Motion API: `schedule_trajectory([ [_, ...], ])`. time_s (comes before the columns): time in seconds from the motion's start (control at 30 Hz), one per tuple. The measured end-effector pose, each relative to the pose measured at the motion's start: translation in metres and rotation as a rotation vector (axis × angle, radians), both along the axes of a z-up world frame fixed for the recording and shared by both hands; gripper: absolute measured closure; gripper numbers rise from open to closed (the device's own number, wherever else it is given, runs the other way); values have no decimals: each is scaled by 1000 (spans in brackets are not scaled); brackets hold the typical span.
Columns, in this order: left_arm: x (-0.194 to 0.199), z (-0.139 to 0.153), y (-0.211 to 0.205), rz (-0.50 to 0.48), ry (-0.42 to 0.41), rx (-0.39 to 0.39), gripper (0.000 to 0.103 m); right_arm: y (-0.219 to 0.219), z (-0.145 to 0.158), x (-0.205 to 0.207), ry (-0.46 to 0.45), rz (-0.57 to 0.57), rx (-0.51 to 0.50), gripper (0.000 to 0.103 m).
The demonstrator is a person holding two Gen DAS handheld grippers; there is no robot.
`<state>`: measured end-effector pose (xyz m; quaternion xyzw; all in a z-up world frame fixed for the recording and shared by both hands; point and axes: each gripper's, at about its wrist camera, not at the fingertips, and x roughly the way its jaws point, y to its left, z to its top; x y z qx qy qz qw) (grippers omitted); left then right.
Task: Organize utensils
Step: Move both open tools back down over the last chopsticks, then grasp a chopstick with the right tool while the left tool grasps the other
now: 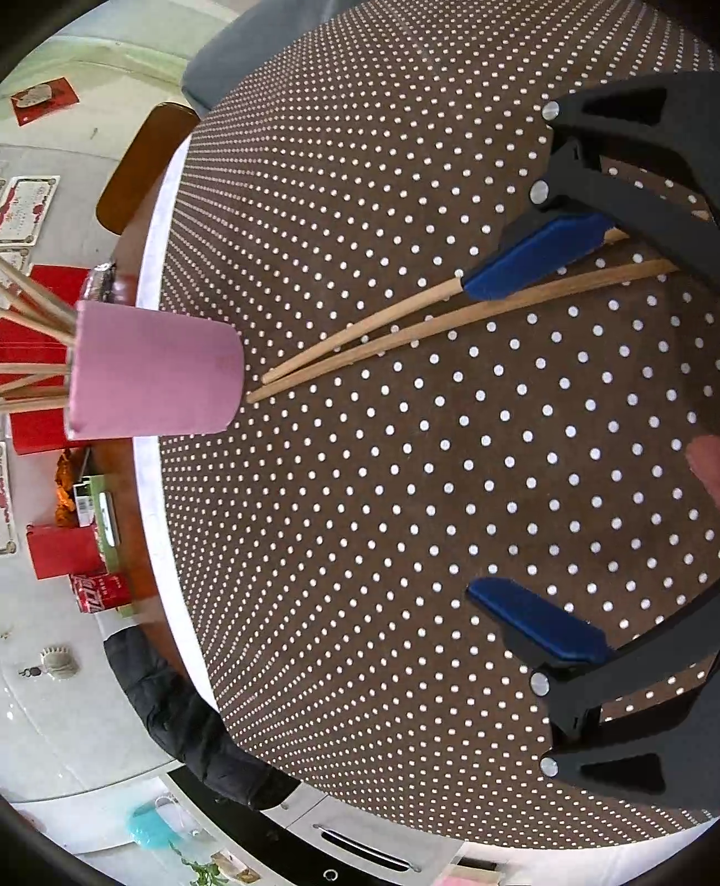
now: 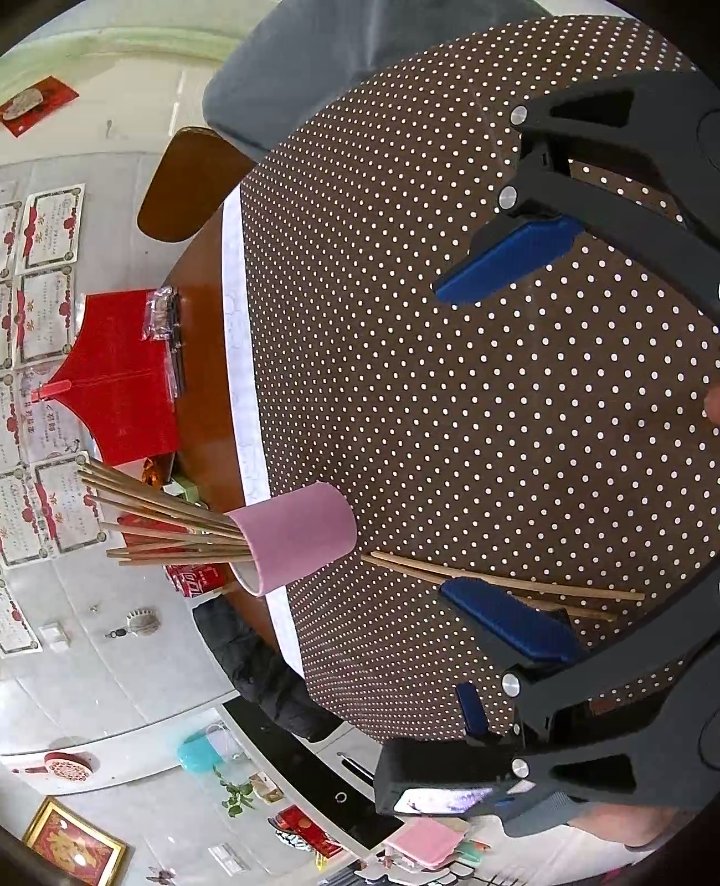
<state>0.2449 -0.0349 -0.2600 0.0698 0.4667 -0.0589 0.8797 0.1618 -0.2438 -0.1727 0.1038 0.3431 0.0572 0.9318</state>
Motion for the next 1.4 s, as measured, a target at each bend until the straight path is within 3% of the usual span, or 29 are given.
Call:
schedule_trajectory([
  [0.27, 8, -5, 5, -3, -10, 17, 4, 5, -5, 4, 26, 19, -8, 6],
  [0.47, 13, -2, 26, 17, -15, 24, 4, 23, -29, 23, 135, 87, -13, 6],
  [0.63, 30, 0, 20, -49, -37, 55, 4, 51, -52, 47, 192, 162, -10, 7],
  [0.77, 52, 2, 12, -109, -50, 110, 4, 62, -52, 61, 204, 185, 1, 12],
  [0.83, 62, 1, 12, -129, -36, 94, 6, 64, -50, 64, 202, 183, -1, 12],
  [0.87, 66, 1, 12, -139, -29, 72, 15, 64, -49, 64, 202, 183, 0, 12],
  [0.9, 70, 1, 14, -153, -19, 31, 31, 64, -49, 65, 204, 183, -1, 12],
  [0.93, 71, 2, 17, -167, 2, -42, 39, 65, -49, 66, 206, 182, -6, 12],
  [1.0, 75, 2, 20, -162, -19, -40, 68, 66, -50, 68, 211, 182, -13, 13],
  [1.1, 68, 2, 29, -147, -18, -68, 96, 74, -53, 71, 218, 197, -26, 17],
  [1.17, 65, 3, 41, -117, -9, -104, 97, 83, -55, 75, 225, 221, -37, 21],
  [1.27, 60, 1, 52, -88, -9, -115, 97, 102, -61, 82, 240, 258, -68, 41],
  [1.33, 51, 1, 52, -82, -9, -111, 97, 118, -64, 85, 234, 272, -140, 49],
  [1.4, 50, 2, 51, -83, -8, -99, 97, 132, -65, 85, 217, 279, -239, 72],
])
